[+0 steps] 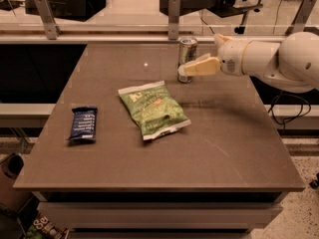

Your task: Knock redbull can over

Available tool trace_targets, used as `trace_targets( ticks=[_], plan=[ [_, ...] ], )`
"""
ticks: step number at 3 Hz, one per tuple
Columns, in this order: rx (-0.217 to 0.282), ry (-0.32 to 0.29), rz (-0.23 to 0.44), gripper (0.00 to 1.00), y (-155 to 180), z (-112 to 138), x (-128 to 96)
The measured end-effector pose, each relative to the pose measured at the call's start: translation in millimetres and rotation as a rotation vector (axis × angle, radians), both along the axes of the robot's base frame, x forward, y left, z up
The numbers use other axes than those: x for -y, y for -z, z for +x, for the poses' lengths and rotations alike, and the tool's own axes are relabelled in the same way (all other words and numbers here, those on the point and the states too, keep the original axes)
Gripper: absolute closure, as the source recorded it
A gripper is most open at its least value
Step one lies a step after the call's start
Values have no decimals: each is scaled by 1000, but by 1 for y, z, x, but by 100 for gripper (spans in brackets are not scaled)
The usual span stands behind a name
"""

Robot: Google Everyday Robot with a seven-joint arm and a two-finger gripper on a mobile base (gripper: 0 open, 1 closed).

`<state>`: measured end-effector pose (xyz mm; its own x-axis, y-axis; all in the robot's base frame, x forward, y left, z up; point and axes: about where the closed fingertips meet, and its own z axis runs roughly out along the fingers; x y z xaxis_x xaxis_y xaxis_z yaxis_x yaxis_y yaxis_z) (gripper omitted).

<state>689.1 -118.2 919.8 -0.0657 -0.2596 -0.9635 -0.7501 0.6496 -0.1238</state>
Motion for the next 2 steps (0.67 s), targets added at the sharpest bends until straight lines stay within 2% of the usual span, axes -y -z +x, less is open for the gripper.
trace_targets(
  ticks=[2],
  plan=[
    [19,-45,46,0,-6,18,-20]
  ],
)
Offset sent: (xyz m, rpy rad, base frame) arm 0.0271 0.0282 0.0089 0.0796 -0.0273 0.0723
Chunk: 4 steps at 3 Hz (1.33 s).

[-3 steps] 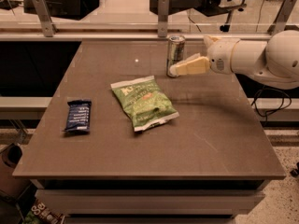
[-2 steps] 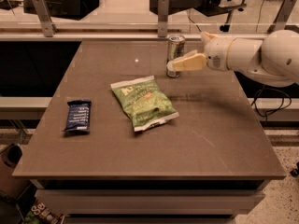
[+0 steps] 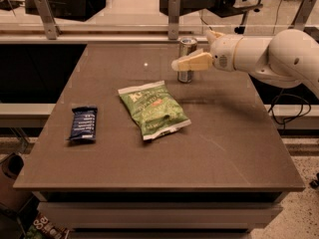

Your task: Knock redbull can over

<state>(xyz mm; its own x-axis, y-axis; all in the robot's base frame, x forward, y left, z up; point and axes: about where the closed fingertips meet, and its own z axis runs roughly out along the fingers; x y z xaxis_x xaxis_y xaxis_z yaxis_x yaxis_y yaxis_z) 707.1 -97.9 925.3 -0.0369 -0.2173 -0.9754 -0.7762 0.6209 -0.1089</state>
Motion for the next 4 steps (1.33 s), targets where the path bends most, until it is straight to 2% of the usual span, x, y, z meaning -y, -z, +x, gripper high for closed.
trace_targets(
  ticks=[2,3,4],
  plan=[
    [9,-48,134,0,7,6,-15],
    [9,-52,165,0,10,6,-16],
    [12,-39,179,18,11,6,-15]
  ],
)
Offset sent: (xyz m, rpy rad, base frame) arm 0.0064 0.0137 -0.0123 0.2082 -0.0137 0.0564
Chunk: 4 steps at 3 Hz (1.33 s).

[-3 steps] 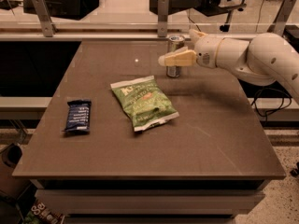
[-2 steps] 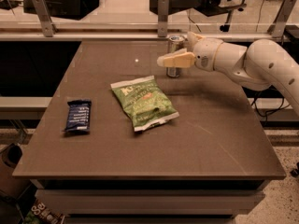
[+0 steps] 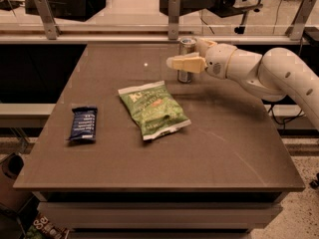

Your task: Knock redbull can over

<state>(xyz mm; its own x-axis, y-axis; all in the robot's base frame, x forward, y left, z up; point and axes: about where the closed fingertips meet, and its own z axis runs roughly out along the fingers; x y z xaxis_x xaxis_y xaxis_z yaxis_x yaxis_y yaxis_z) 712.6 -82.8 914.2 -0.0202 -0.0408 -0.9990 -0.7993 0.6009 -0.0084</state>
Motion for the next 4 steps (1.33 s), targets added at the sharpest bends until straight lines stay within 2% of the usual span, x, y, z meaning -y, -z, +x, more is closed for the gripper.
trace_targets(
  ticks=[3,4],
  plan=[
    [0,-14,1,88,-1,0,-9],
    [0,-18,1,100,-1,0,-12]
  ],
)
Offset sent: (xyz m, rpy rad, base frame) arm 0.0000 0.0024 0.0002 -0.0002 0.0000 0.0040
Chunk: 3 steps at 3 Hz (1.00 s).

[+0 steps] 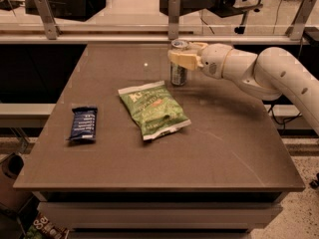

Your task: Knock redbull can over

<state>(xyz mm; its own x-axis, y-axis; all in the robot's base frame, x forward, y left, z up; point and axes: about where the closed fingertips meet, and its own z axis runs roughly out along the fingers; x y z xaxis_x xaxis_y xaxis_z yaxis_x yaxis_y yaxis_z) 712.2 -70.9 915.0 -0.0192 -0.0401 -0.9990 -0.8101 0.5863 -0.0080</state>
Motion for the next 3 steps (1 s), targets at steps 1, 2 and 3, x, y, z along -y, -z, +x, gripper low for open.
trace_targets(
  ticks=[1,2,3],
  plan=[
    [0,-1,-1,100,0,0,0],
    [1,7,-13,100,-4,12,8],
    [-7,23,-51,100,-11,25,23]
  ],
)
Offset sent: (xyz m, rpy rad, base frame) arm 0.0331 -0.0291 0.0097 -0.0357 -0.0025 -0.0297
